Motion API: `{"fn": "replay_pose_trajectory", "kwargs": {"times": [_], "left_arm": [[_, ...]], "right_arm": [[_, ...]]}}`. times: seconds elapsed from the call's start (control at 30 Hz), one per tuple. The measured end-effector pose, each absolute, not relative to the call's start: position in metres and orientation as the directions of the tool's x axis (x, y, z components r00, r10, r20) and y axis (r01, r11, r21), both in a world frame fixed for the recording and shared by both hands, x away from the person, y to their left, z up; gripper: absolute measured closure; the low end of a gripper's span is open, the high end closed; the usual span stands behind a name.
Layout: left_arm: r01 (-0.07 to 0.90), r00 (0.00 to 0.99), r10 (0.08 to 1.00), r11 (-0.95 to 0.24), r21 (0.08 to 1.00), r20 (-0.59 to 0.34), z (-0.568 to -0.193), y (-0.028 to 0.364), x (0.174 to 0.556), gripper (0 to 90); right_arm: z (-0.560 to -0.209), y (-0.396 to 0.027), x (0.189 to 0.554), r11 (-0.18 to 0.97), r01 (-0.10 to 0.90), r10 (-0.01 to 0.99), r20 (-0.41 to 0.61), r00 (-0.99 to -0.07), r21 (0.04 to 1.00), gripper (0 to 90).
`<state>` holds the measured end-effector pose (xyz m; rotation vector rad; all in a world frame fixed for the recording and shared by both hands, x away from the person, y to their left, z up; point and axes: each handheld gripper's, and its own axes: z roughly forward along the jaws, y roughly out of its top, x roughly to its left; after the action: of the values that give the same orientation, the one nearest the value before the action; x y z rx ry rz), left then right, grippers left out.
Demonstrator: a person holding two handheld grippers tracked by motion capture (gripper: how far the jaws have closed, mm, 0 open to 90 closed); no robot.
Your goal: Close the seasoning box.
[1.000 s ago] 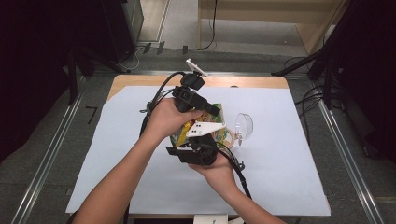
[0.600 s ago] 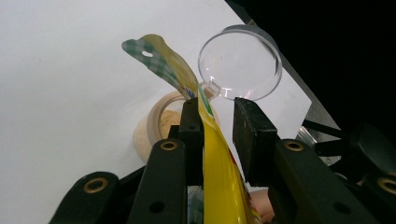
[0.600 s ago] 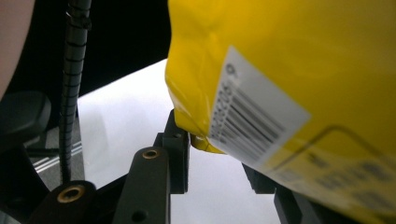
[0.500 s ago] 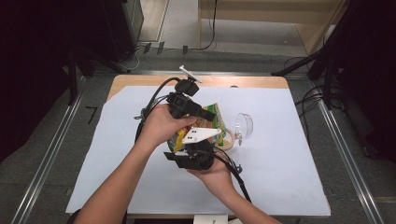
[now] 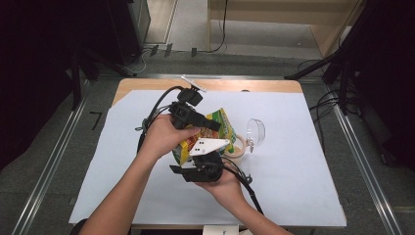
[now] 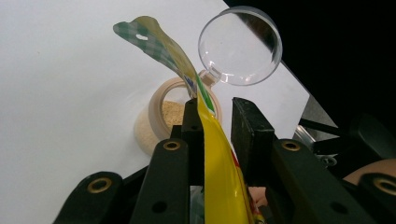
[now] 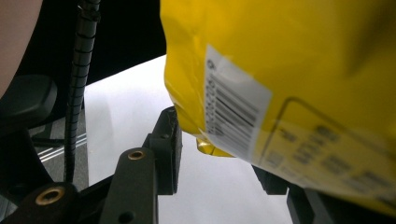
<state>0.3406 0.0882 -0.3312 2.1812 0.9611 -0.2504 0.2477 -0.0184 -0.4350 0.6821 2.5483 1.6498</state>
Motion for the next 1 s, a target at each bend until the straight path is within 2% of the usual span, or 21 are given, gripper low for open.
{"fn": "replay_pose_trajectory", "kwargs": {"times": [0.2, 0.43, 0.7, 1.0], "left_arm": [[0.693, 0.713, 0.557, -0.468, 0.548, -0.426, -0.333, 0.091, 0.338, 78.9], [0.649, 0.752, 0.546, -0.516, 0.559, -0.368, -0.334, 0.096, 0.335, 82.7], [0.659, 0.746, 0.548, -0.526, 0.538, -0.378, -0.337, 0.103, 0.334, 87.5], [0.646, 0.758, 0.541, -0.552, 0.526, -0.363, -0.337, 0.108, 0.33, 88.5]], "right_arm": [[-0.439, -0.019, 0.247, 0.339, 0.34, 0.36, 0.213, -0.908, 0.877, 56.8], [-0.445, -0.015, 0.245, 0.358, 0.333, 0.336, 0.213, -0.917, 0.872, 52.7], [-0.452, -0.015, 0.246, 0.374, 0.344, 0.348, 0.214, -0.913, 0.861, 52.4], [-0.458, -0.017, 0.247, 0.372, 0.356, 0.359, 0.22, -0.907, 0.857, 51.3]]}}
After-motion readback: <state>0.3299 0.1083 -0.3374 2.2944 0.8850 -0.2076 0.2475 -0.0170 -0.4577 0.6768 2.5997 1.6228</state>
